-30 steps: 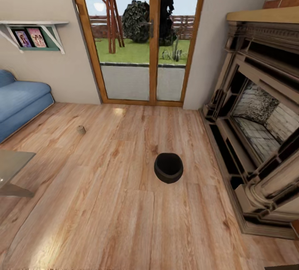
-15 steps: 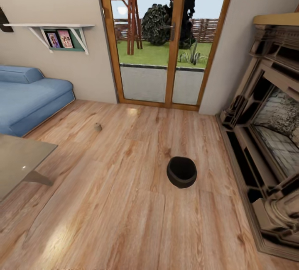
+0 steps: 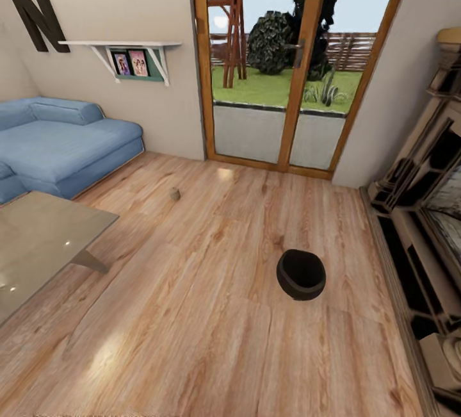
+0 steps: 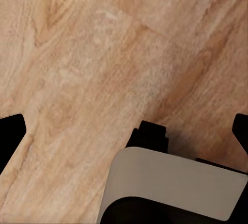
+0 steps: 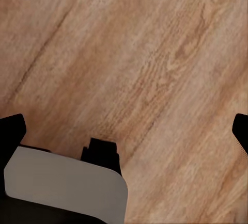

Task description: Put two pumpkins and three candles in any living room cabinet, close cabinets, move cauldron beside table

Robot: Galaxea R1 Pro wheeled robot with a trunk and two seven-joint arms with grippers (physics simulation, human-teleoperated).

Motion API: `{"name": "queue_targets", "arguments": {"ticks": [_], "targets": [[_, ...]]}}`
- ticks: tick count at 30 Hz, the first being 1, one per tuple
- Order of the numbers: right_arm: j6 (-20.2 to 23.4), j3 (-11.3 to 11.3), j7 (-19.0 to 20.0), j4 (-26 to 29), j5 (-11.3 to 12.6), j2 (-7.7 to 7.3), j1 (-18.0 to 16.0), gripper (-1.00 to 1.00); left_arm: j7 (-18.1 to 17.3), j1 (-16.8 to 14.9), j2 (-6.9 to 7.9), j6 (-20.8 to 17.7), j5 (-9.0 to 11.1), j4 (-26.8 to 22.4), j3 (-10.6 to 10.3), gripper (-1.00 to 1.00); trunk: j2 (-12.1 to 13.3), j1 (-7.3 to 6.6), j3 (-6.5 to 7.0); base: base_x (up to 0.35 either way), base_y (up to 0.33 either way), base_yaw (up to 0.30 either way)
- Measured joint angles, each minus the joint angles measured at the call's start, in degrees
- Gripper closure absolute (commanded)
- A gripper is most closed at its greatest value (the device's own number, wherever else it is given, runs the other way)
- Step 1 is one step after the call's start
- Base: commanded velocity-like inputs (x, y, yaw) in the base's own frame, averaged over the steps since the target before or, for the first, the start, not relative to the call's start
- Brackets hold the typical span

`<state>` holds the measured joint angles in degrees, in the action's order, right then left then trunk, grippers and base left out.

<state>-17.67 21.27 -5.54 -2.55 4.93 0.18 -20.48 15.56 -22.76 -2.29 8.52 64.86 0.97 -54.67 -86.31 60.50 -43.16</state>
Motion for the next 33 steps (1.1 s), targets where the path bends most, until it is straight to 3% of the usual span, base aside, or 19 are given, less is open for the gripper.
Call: {"name": "queue_targets", "arguments": {"ticks": [22, 33], "targets": [[0.0, 0.0, 0.0, 0.1, 0.1, 0.0, 0.1, -1.0, 0.0, 0.0, -0.04, -0.1, 0.0, 0.0, 0.0, -1.0, 0.0, 0.0, 1.33, 0.0, 0.0, 0.224], [0.4, 0.1, 0.0, 0.1, 0.1, -0.41, 0.1, -1.0, 0.1, 0.0, 0.01, 0.0, 0.0, 0.0, 0.0, -1.0, 0.0, 0.0, 1.42, 0.0, 0.0, 0.029]]}}
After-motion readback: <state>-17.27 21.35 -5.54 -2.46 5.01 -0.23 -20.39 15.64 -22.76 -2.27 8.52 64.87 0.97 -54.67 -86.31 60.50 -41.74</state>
